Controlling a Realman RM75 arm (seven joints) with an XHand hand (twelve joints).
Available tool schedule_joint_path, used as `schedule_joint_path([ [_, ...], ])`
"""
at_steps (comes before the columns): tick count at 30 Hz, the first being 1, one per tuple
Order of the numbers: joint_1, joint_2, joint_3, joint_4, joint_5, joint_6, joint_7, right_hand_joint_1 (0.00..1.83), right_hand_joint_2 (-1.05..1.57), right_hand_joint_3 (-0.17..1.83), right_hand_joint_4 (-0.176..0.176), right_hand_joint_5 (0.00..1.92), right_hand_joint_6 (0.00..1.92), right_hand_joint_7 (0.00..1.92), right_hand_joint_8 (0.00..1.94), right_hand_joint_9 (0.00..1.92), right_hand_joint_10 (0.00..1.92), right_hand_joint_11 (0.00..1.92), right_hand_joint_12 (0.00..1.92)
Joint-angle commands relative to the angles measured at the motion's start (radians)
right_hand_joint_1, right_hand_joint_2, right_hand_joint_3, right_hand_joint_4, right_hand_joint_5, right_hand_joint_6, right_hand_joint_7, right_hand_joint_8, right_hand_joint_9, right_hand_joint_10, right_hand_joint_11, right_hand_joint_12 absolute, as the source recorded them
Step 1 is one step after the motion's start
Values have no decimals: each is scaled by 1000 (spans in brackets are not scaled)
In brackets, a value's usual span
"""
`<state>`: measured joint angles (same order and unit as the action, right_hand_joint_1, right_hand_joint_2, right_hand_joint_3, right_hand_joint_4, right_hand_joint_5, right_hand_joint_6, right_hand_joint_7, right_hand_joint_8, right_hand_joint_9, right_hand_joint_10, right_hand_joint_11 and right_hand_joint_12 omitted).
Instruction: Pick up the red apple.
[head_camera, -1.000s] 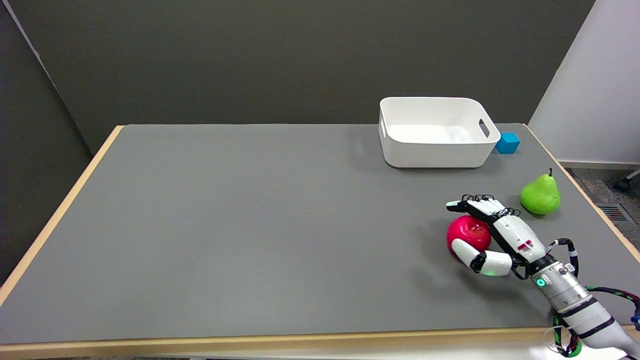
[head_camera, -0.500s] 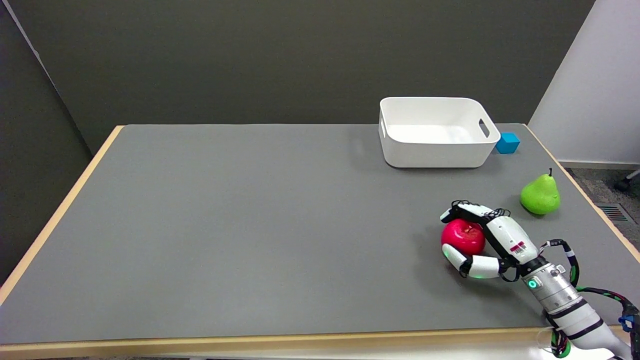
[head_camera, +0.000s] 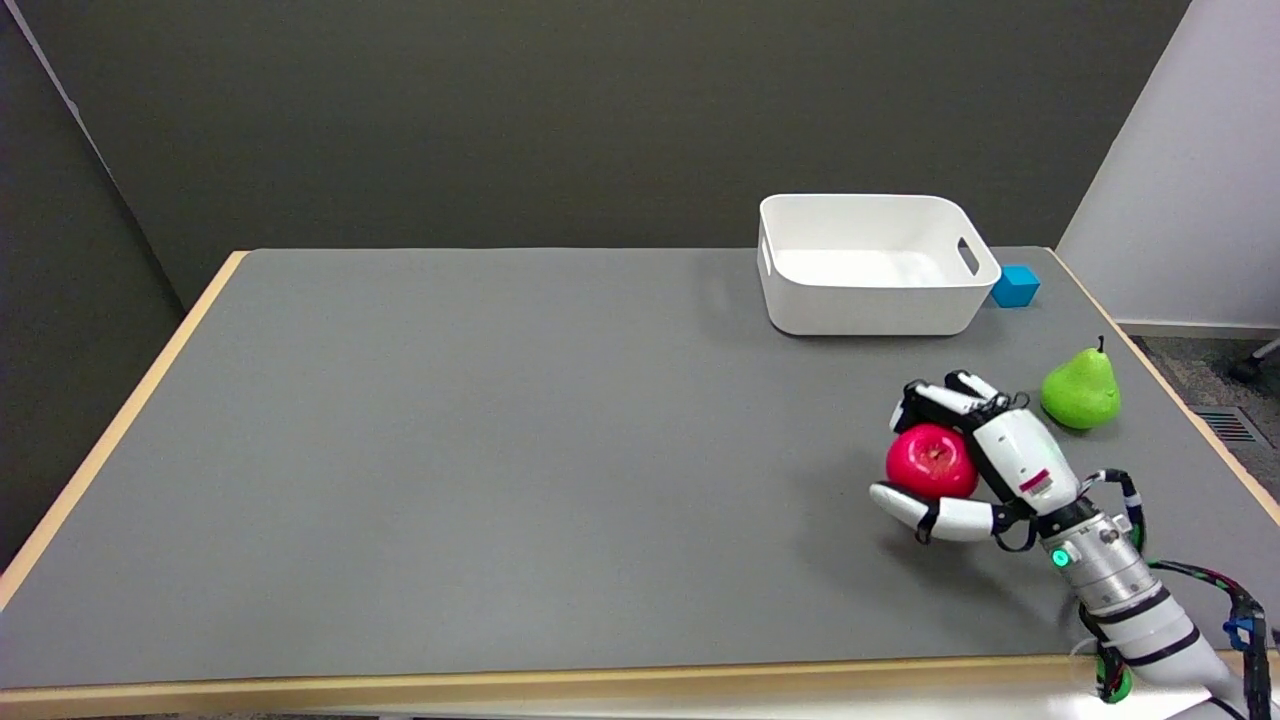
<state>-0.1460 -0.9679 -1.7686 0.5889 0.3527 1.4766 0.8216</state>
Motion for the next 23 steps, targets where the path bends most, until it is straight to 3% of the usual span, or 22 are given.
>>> schedule_joint_path([
  [1, 34, 108, 125, 218, 10, 18, -62, 912, 792, 1127, 45, 770, 1921, 784, 1941, 1069, 1921, 588, 1921],
  [2, 37, 117, 143, 246, 6, -8, -62, 984, 796, 876, 45, 817, 1921, 789, 1941, 1065, 1921, 615, 1921],
  [3, 41, 127, 166, 281, 1, -46, -62, 1022, 797, 757, 45, 840, 1921, 796, 1941, 1069, 1921, 634, 1921],
  [8, 131, 168, 220, 351, -21, -202, -72, 1043, 788, 758, 45, 835, 1921, 822, 1941, 1093, 1921, 673, 1921],
  [15, 499, 198, 88, 150, -45, -350, -75, 1047, 785, 760, 42, 830, 1921, 821, 1941, 1090, 1921, 708, 1921],
  [18, 707, 187, -41, -3, -73, -406, -75, 888, 804, 1192, 32, 740, 1921, 804, 1941, 1103, 1921, 688, 1921],
  [23, 996, 122, -209, -244, -158, -467, -75, 884, 818, 1168, 29, 727, 1921, 765, 1941, 1093, 1921, 668, 1921],
])
